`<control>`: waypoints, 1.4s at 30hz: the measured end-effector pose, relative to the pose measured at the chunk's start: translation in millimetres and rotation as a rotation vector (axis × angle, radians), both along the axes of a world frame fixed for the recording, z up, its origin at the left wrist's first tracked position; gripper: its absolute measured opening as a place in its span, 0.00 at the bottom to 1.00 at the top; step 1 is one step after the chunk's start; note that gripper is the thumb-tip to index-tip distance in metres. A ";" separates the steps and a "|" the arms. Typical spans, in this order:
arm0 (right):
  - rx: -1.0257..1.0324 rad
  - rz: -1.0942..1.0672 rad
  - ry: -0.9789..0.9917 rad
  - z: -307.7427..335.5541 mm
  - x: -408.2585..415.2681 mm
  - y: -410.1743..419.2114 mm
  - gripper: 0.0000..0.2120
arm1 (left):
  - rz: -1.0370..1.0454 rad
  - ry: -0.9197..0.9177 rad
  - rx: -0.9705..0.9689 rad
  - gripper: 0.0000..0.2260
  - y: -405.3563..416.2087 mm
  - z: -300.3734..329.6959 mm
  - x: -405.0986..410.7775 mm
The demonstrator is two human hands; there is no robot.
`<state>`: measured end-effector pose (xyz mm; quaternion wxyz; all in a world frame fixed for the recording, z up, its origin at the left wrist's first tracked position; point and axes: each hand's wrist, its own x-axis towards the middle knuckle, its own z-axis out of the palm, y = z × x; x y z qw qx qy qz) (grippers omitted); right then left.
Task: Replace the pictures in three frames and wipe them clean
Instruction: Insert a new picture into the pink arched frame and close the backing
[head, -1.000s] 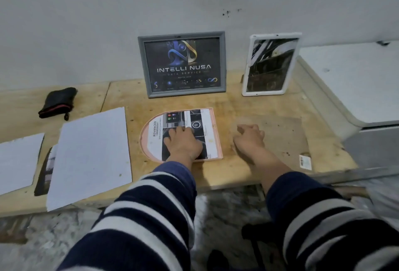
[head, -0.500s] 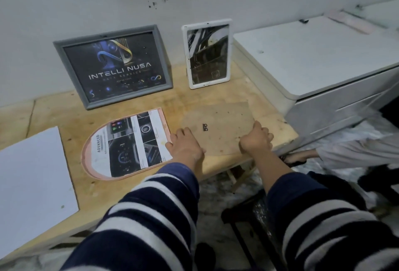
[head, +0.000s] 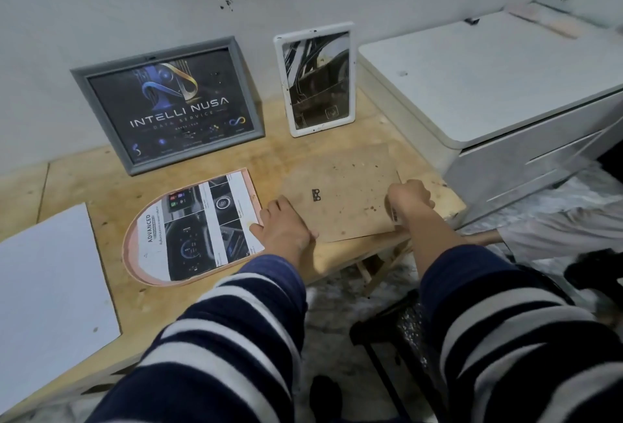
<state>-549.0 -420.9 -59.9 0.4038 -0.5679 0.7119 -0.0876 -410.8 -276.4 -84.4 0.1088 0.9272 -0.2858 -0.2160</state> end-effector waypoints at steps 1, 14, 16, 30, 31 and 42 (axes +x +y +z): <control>-0.016 0.020 0.026 1.4 1.6 -0.3 0.20 | 0.006 0.005 -0.003 0.42 0.4 0.2 0.3; 0.009 -0.119 -0.595 11.8 13.6 20.4 0.19 | 0.236 0.147 -0.448 0.39 -0.6 39.4 34.3; 0.019 -0.075 -0.607 18.2 28.7 28.3 0.17 | 0.279 0.130 -0.453 0.39 10.6 47.0 43.8; 0.069 0.339 -0.470 17.1 130.2 108.7 0.15 | 0.576 -0.005 -0.359 0.38 138.4 49.7 111.1; 0.084 0.369 -0.467 17.2 133.1 113.6 0.17 | 0.589 -0.012 -0.343 0.38 145.6 48.9 114.6; 0.042 0.720 -0.315 7.7 138.7 134.4 0.26 | 0.613 -0.034 -0.291 0.36 181.4 34.1 128.4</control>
